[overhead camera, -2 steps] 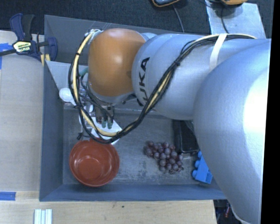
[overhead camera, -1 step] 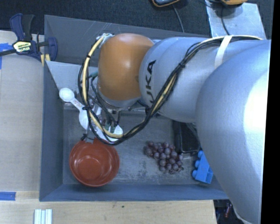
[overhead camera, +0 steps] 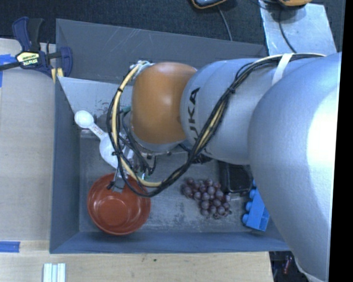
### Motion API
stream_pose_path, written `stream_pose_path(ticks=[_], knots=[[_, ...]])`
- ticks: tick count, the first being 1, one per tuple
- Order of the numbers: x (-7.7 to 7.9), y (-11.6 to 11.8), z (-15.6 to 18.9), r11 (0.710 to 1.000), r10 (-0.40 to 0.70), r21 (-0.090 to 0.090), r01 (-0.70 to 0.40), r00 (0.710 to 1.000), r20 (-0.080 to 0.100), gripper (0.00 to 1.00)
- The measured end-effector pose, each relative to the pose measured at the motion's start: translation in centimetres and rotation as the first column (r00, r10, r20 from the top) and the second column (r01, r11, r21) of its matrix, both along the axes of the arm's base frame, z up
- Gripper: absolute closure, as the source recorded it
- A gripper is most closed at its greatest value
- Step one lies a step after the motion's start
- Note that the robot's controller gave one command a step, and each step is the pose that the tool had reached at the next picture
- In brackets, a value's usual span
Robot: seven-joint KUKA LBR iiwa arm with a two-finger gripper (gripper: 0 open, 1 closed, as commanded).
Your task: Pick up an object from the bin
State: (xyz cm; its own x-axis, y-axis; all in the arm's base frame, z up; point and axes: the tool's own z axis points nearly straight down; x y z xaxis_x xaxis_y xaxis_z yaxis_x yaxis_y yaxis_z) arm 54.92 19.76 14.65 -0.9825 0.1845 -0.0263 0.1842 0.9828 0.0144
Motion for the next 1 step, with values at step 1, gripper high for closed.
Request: stream_pose_path(ticks=[1], knots=[[1.73,-2.62,-2.39,0.994,0.111,-0.003,-0.111,0.994,0.001,0.0]])
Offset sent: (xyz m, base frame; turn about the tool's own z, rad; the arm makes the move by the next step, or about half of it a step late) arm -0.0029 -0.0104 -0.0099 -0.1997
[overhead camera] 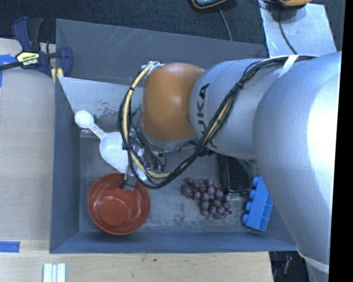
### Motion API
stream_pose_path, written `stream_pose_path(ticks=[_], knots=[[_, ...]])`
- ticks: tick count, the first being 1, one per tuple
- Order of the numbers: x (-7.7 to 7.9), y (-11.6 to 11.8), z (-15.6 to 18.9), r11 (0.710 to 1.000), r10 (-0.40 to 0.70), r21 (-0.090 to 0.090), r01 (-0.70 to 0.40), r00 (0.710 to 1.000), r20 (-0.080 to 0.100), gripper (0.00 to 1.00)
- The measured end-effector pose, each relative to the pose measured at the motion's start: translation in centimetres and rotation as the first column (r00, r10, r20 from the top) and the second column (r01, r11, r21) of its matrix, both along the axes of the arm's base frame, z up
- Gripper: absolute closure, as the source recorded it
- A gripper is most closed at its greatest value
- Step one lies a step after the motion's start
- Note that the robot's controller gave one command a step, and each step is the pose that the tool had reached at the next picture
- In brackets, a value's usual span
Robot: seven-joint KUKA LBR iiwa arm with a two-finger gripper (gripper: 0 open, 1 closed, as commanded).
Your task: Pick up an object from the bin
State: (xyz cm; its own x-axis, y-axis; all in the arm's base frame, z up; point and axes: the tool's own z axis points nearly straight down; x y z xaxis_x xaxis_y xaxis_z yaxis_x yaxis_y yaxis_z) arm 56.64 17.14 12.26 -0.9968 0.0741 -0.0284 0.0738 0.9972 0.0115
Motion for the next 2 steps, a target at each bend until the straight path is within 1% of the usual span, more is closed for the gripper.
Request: stream_pose_path(ticks=[1,2], knots=[[-1.7,1.3,1.2,0.997,0.083,-0.003,-0.083,0.997,-0.002,0.0],[0.6,-0.7,-1.4,1.0,0.0,-0.002,0.0,1.0,-0.001,1.0]])
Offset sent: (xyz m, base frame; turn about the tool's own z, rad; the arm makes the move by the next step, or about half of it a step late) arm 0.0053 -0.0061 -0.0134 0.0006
